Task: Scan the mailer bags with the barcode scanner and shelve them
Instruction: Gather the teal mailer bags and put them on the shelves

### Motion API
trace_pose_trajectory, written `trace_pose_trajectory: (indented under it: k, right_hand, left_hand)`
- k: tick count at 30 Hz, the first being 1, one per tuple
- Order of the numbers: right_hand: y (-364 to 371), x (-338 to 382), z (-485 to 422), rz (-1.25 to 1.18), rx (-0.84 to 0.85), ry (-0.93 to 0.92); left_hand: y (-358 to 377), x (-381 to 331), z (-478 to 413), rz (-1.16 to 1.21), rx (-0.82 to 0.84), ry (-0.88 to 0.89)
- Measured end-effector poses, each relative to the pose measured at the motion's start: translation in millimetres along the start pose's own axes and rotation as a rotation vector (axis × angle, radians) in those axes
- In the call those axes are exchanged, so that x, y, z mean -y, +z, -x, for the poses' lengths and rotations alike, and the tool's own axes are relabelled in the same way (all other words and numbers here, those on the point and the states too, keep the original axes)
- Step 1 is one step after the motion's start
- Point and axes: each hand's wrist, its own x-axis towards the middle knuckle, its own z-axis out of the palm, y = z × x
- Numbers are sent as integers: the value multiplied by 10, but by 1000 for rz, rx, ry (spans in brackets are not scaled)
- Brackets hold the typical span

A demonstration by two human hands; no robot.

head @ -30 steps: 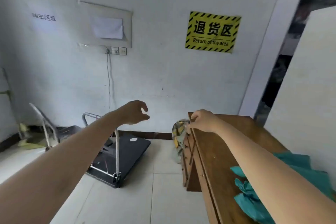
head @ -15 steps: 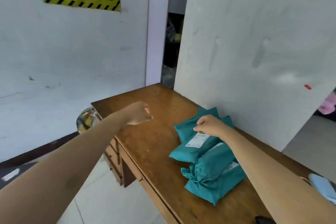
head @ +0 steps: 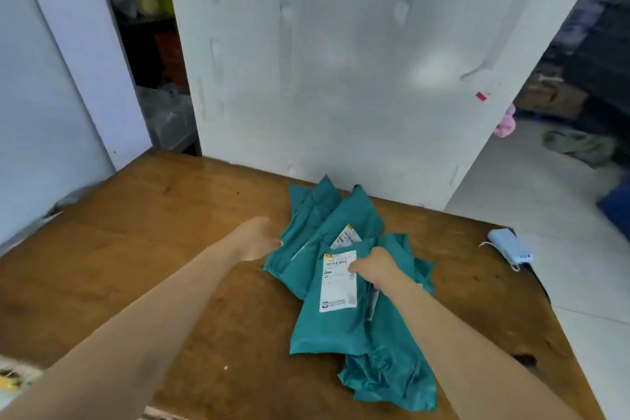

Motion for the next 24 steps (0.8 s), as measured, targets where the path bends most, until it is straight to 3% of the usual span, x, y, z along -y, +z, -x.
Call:
trace_pose_trajectory:
  k: [5, 10, 12, 14, 18, 24]
  right_hand:
    - [246, -9, -447, 140, 43, 86]
    - [210, 70, -866, 451, -175, 70]
    - [116, 172, -1089, 373, -187, 50]
    - [60, 219, -1329, 132, -146, 86]
    - [96, 164, -1749, -306, 15, 352]
    - [178, 19, -2086, -367, 66, 487]
  left_hand:
    - [298, -61, -628, 77, 78, 6]
    - [544, -5, -1166, 111, 123, -115]
    - [598, 3, -1336, 103, 121, -148]
    - [640, 20, -1493, 147, 175, -173]
    - [741, 104, -1799, 258, 306, -179]
    - [881, 172, -2180, 437, 324, -89]
